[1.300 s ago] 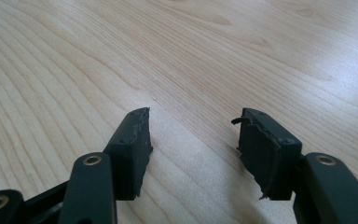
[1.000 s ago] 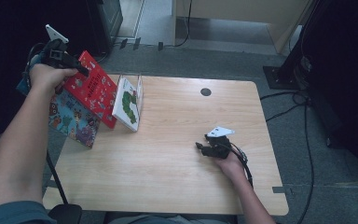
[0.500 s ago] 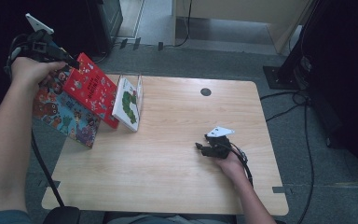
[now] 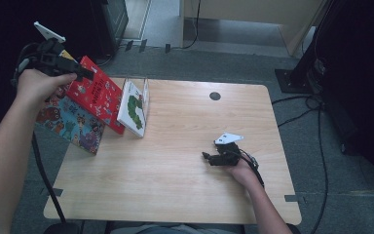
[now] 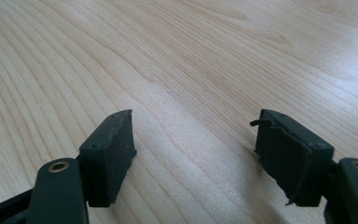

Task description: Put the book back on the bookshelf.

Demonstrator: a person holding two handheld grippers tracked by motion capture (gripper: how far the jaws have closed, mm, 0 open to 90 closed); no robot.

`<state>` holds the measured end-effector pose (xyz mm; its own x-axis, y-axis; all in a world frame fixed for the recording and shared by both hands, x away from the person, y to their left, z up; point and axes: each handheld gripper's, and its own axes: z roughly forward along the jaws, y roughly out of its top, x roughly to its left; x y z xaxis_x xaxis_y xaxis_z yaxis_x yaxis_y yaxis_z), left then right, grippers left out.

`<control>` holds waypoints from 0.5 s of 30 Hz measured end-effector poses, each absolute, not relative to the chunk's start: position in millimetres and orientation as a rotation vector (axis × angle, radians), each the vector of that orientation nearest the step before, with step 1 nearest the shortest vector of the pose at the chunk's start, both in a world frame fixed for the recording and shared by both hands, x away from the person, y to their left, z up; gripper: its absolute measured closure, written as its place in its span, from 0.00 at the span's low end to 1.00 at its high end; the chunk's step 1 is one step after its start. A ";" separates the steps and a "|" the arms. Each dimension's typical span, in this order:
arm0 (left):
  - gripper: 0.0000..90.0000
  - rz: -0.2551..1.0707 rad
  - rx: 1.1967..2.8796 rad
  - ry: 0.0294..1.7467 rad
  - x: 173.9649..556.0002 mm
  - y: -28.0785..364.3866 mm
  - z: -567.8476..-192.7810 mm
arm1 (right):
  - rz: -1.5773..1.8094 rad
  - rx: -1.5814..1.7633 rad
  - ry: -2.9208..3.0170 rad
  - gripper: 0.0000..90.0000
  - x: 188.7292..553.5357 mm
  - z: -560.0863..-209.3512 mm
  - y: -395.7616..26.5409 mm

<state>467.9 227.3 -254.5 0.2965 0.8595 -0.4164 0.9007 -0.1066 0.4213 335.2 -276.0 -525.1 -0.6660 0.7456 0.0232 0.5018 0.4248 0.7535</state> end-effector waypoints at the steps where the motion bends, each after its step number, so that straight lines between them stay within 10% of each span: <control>1: 0.50 -0.102 1.960 1.551 466.6 223.5 -256.8 | 1.092 1.076 2.372 0.30 335.1 -525.1 -275.9; 15: 0.48 -0.198 2.000 1.426 437.5 168.7 -286.8 | 1.095 1.036 2.410 0.22 337.1 -525.4 -275.0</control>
<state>437.5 168.7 -286.8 0.3925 0.7856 -0.4784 0.8861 -0.1837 0.4255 337.1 -275.0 -525.4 -0.6959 0.7177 0.0246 0.4906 0.4502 0.7461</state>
